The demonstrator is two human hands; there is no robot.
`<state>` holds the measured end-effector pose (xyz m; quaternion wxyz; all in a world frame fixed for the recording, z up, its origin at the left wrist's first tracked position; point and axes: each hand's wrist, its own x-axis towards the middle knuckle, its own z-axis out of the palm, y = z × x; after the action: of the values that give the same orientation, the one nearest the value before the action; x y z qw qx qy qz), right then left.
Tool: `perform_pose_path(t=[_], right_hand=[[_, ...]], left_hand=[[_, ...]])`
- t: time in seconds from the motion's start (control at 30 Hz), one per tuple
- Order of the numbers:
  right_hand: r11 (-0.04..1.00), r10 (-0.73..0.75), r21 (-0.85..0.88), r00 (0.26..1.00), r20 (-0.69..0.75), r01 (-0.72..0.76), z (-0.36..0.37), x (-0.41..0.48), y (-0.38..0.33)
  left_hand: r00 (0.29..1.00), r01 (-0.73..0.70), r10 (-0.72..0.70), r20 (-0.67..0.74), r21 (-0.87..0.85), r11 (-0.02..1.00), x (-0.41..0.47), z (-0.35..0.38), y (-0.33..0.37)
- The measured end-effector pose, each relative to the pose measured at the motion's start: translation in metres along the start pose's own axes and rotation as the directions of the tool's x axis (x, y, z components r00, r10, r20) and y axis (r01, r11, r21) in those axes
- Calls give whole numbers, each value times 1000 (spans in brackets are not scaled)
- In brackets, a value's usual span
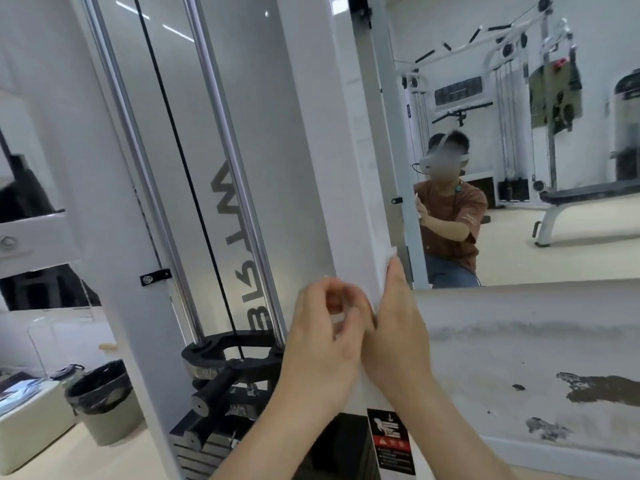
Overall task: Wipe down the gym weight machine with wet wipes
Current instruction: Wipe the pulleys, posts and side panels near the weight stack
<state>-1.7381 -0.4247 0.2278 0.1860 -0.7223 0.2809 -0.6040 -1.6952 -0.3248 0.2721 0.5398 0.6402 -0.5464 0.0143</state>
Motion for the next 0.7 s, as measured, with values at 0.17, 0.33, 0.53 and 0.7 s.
perform_pose_path(t=[0.17,0.33,0.53,0.7], right_hand=[[987,-158,-3,976,-152,160,-7,70,-53],[951,-303,-118,940,-158,287,2,27,-15],[948,-242,-272,929,-280,165,4,30,-13],[979,-203,-88,928,-313,185,-1,85,-56]], left_hand=[[994,-23,-5,-107,-259,966,35,-7,25],[999,-30,31,13,-47,998,7,-7,9],[968,-235,244,-65,120,965,10,-8,12],[978,-153,125,-167,-163,975,44,-19,41]])
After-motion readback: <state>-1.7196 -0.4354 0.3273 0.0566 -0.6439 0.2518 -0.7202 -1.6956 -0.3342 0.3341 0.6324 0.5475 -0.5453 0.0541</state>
